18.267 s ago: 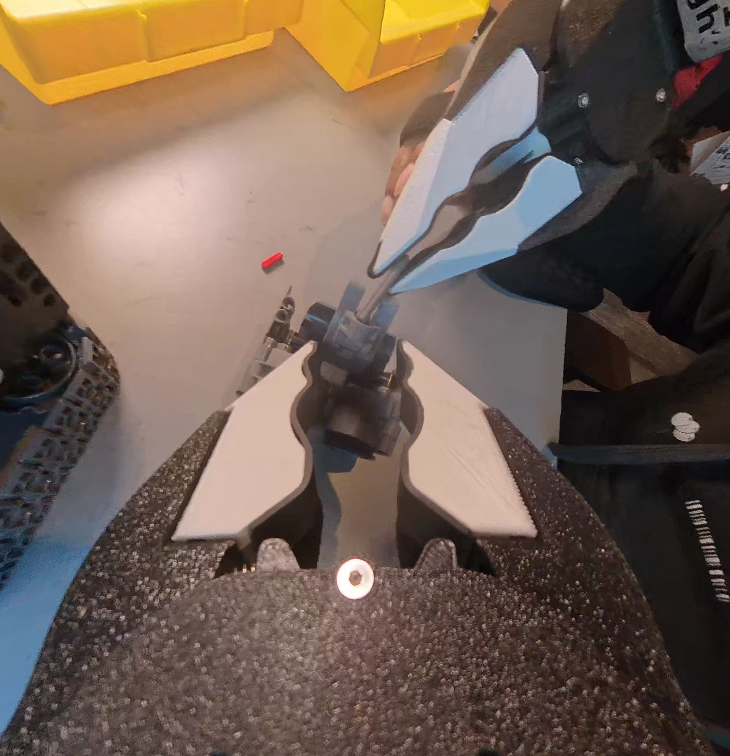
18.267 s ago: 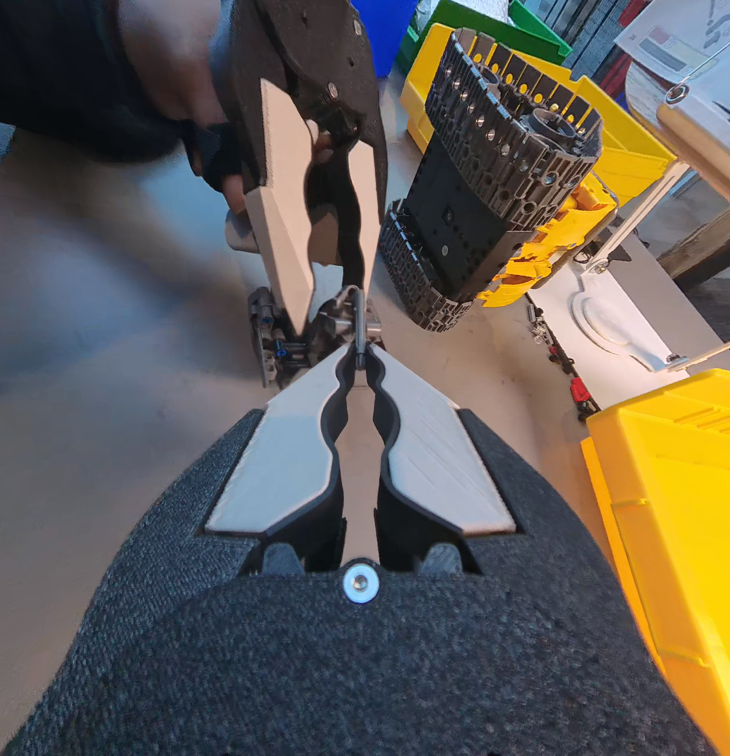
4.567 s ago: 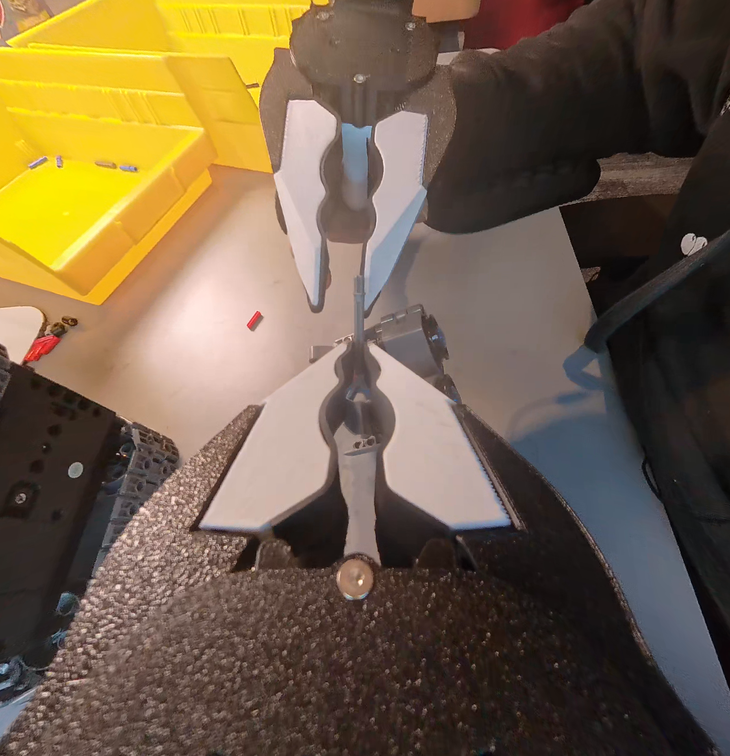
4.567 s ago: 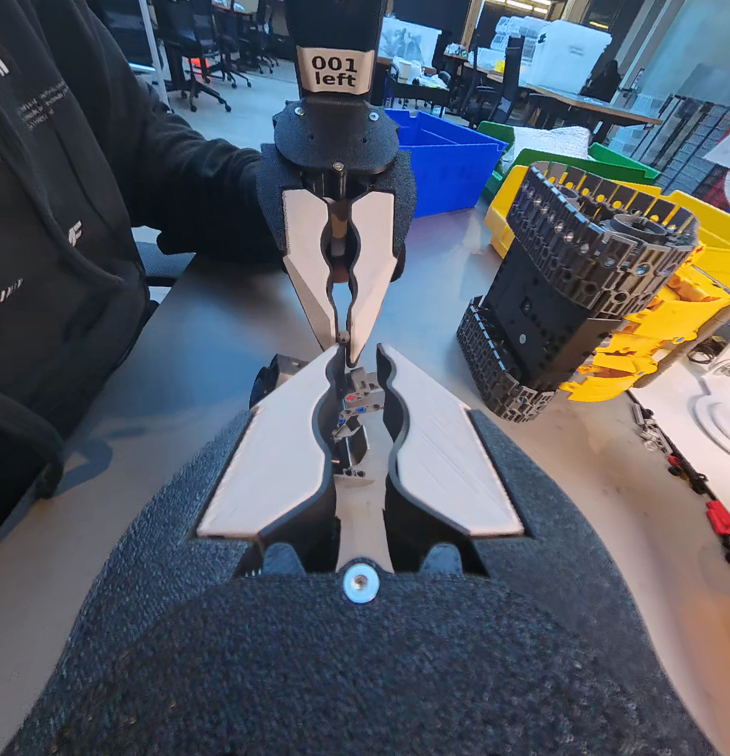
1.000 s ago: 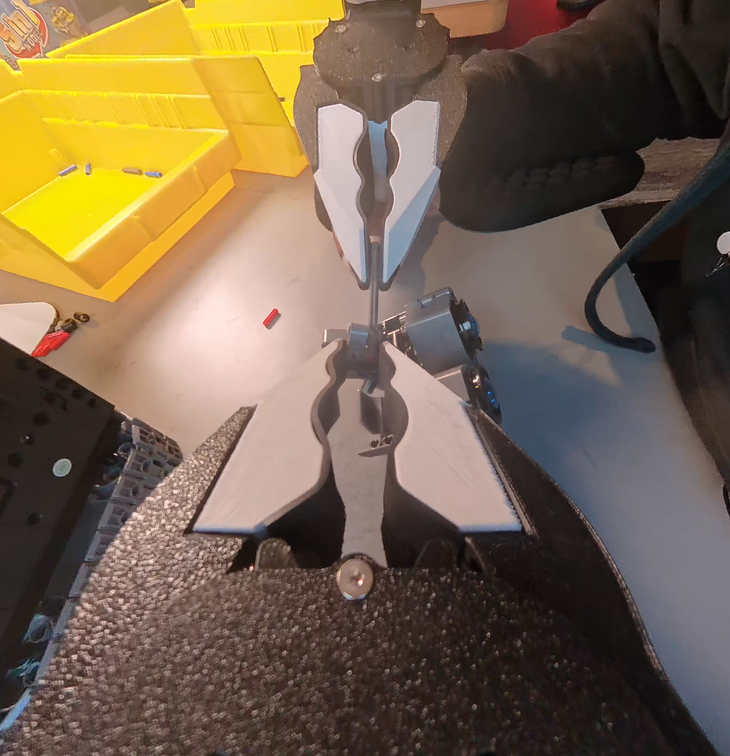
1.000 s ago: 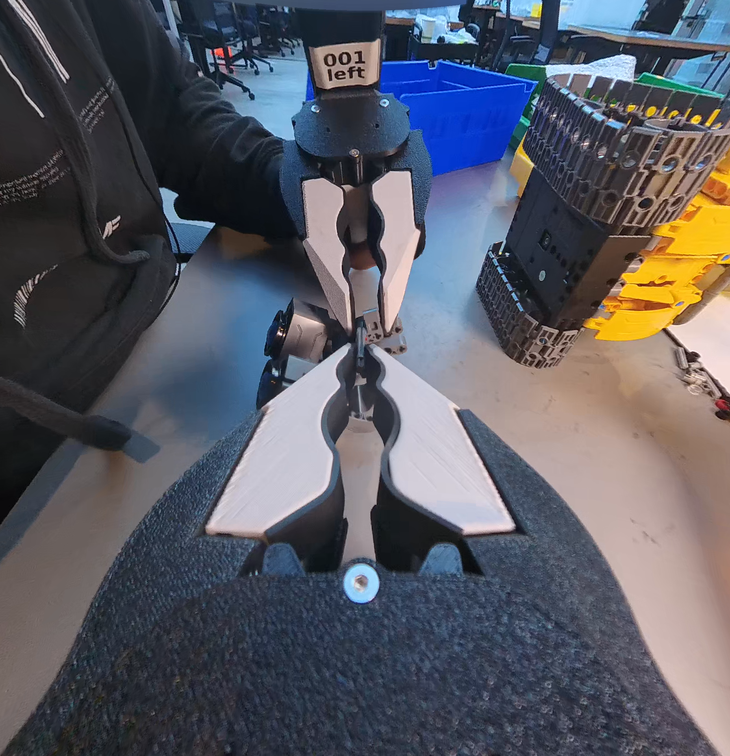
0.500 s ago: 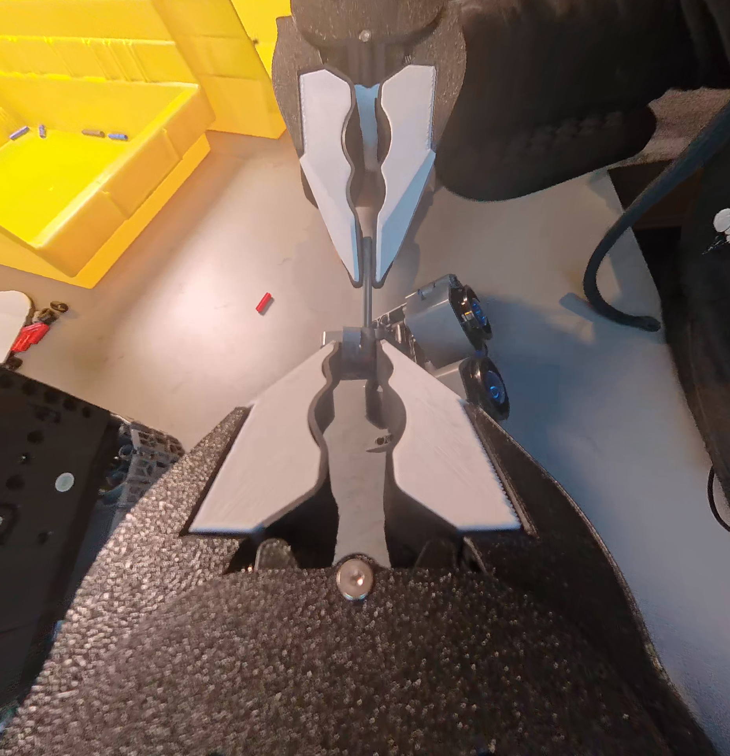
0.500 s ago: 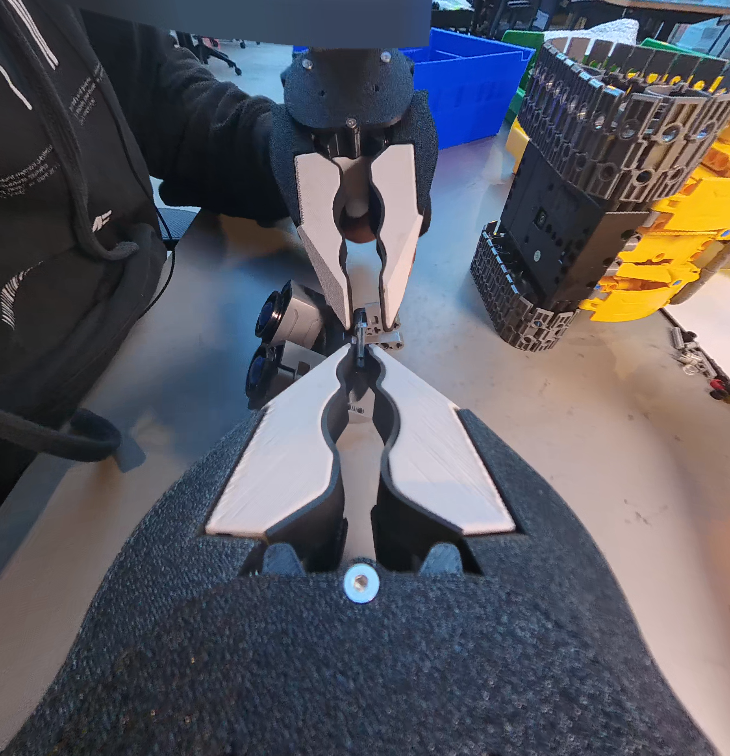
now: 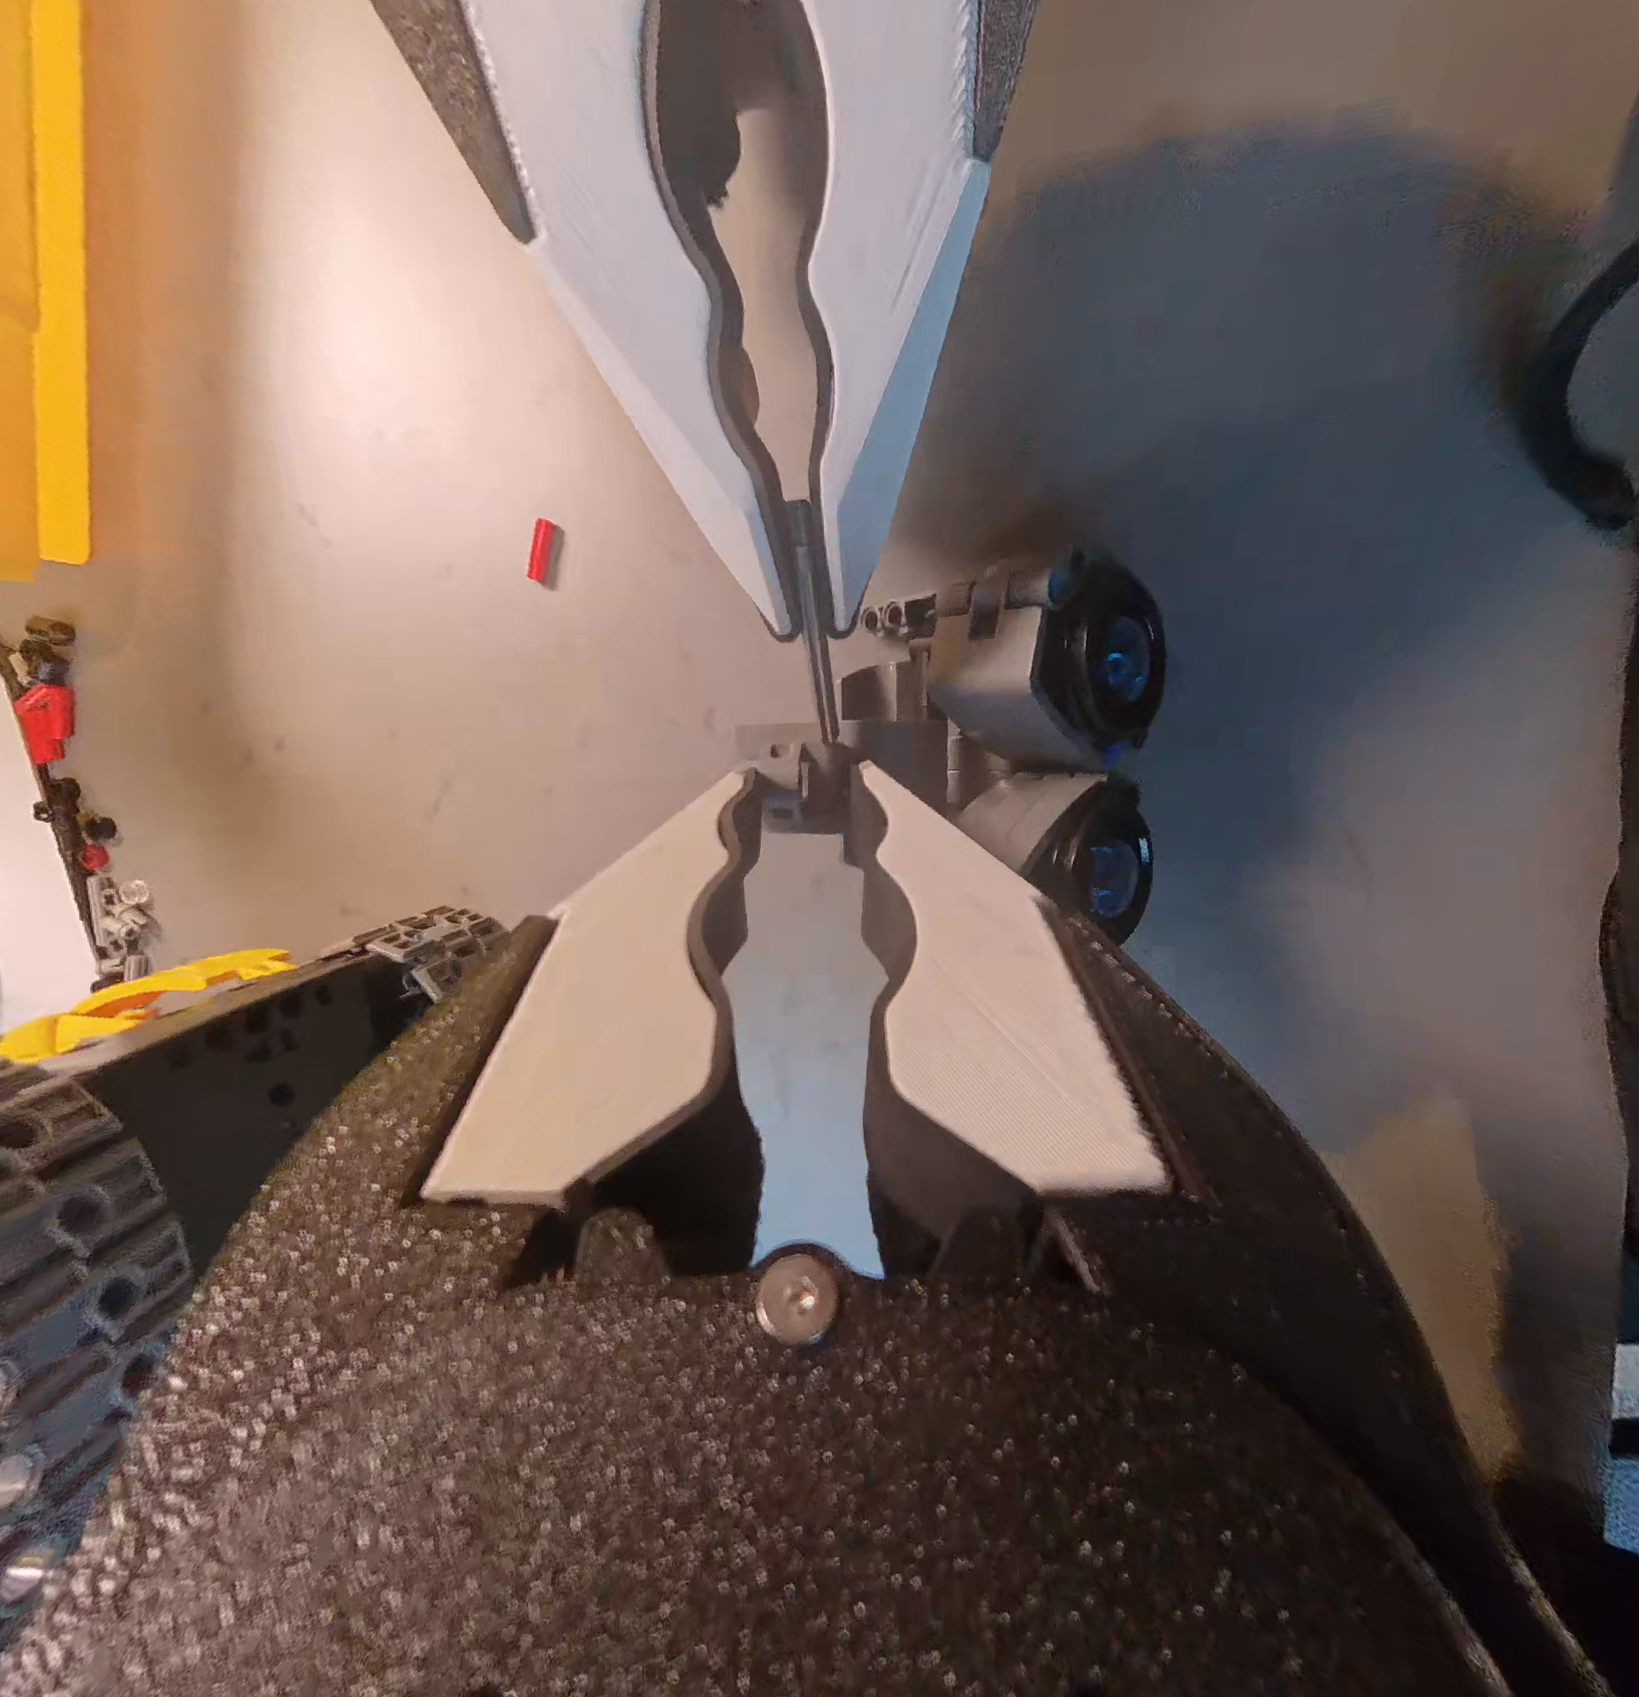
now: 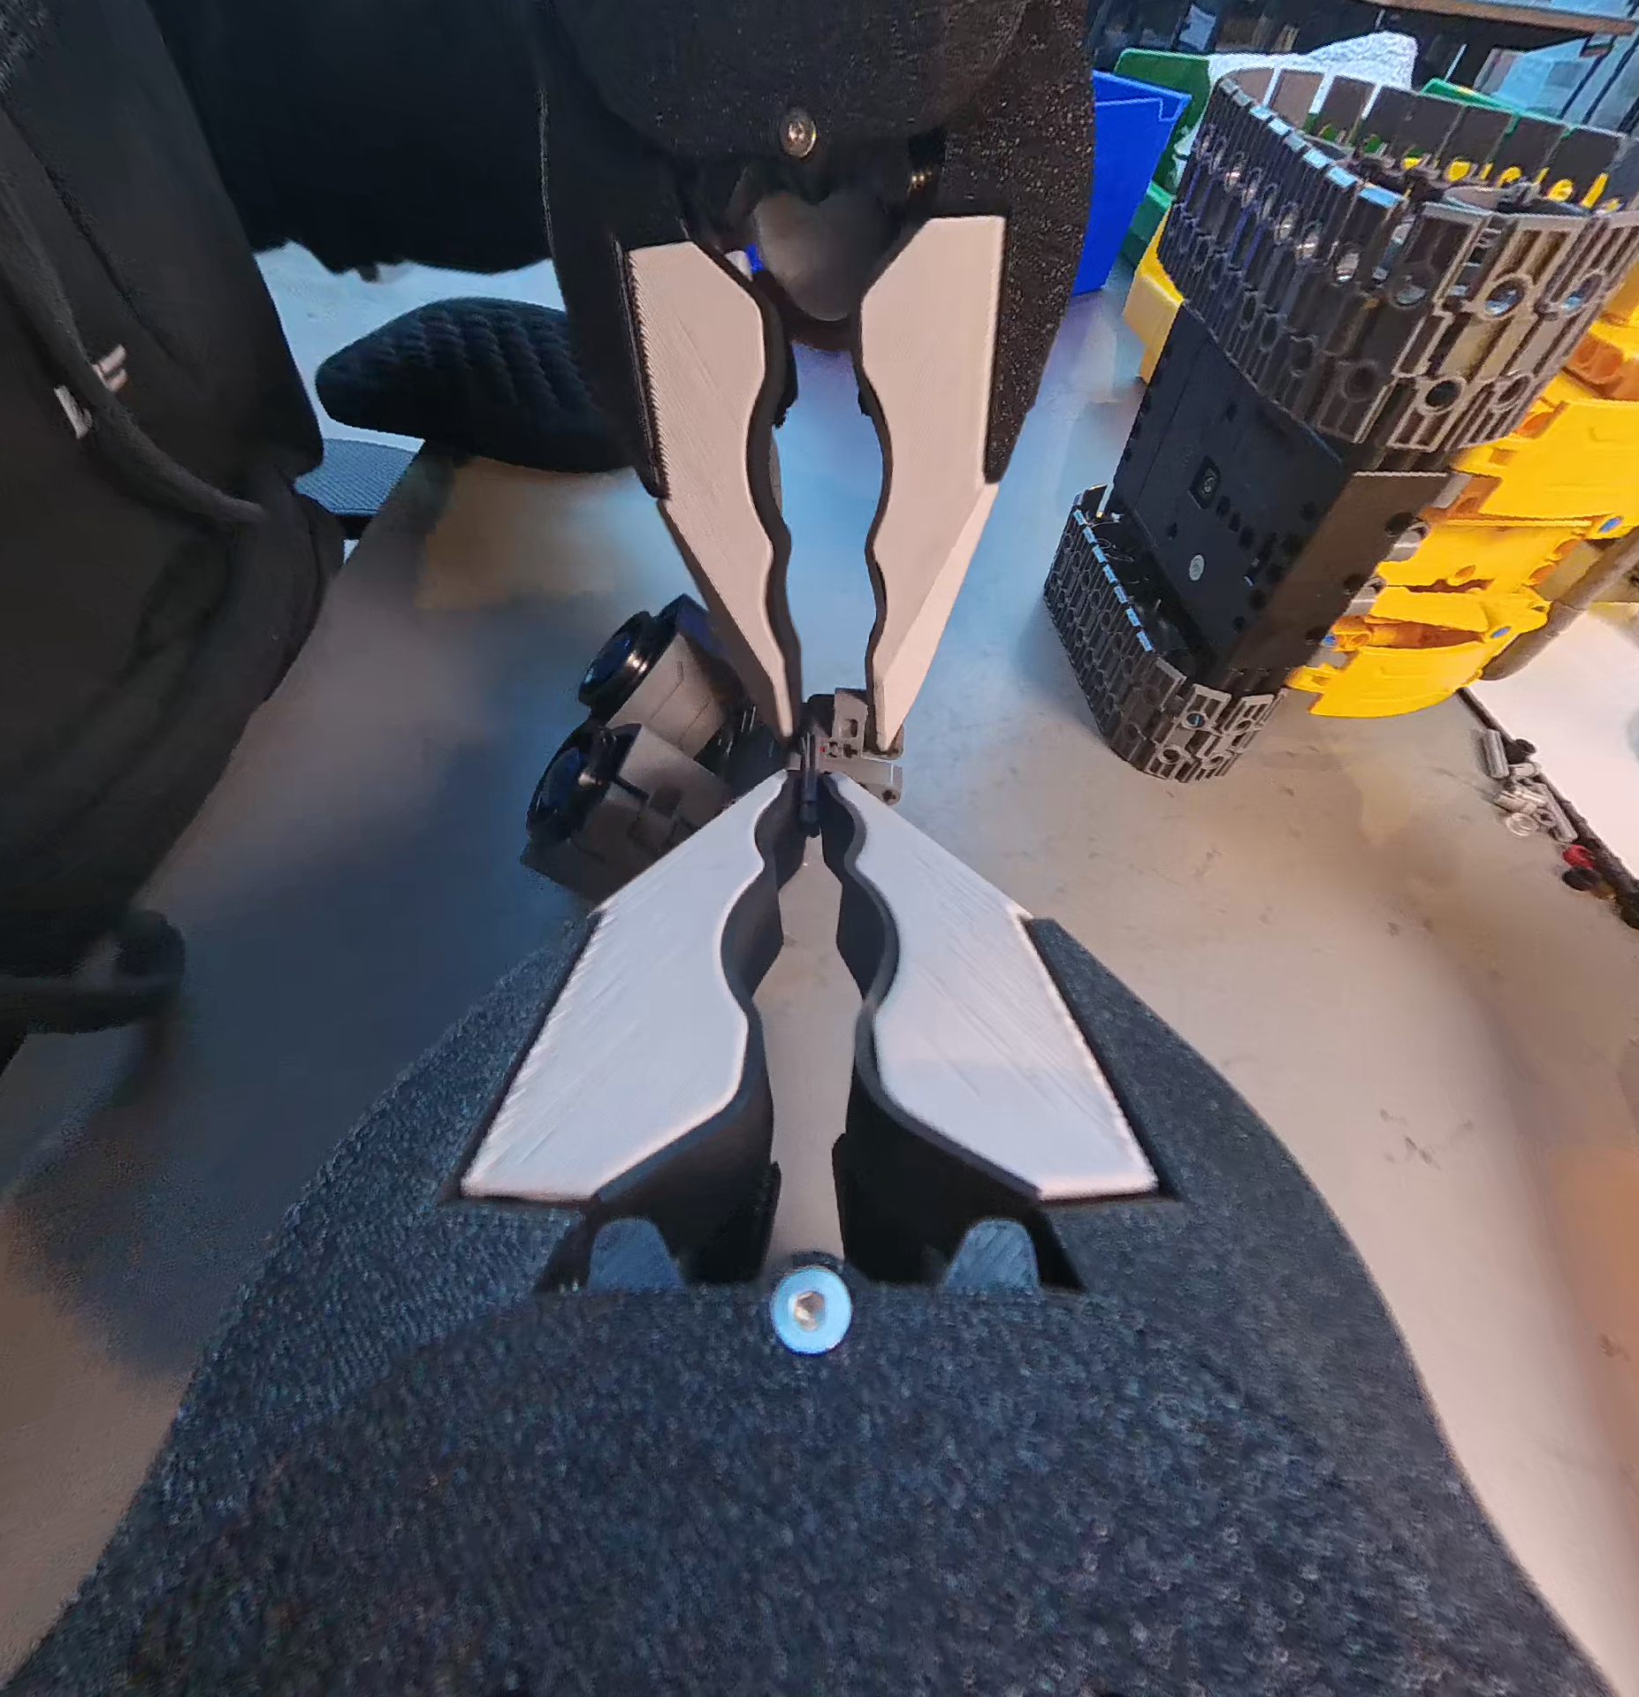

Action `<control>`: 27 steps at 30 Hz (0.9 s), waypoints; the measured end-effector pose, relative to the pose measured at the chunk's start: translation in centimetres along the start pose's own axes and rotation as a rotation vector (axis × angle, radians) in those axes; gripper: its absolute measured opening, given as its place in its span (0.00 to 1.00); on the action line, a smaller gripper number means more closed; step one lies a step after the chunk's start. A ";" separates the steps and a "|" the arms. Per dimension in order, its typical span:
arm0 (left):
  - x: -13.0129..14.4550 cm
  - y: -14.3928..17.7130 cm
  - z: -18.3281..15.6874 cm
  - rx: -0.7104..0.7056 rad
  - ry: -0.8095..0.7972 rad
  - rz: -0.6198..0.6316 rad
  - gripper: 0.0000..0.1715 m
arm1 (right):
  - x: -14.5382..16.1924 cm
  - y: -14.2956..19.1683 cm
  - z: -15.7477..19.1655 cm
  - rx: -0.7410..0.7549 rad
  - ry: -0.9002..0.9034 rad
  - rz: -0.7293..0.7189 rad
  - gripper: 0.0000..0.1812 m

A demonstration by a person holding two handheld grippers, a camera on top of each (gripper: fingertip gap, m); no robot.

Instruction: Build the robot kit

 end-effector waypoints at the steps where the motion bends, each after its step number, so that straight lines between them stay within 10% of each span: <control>1: 0.0 0.0 0.0 0.008 -0.012 -0.001 0.09 | 0.0 0.0 0.0 0.001 0.000 0.000 0.02; 13: -0.3 0.8 0.1 -0.009 0.261 -0.625 0.08 | -0.8 0.1 0.1 -0.005 -0.027 -0.057 0.02; 27: -0.2 0.9 0.0 0.001 0.249 -0.671 0.08 | -0.9 -0.1 -0.1 -0.018 -0.026 0.004 0.02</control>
Point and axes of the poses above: each gripper's, where its closed fingertips meet, y back along the fingers, x out of its underside, z = x × y across the jaws, the point moved 1 cm from there along y, back along the fingers
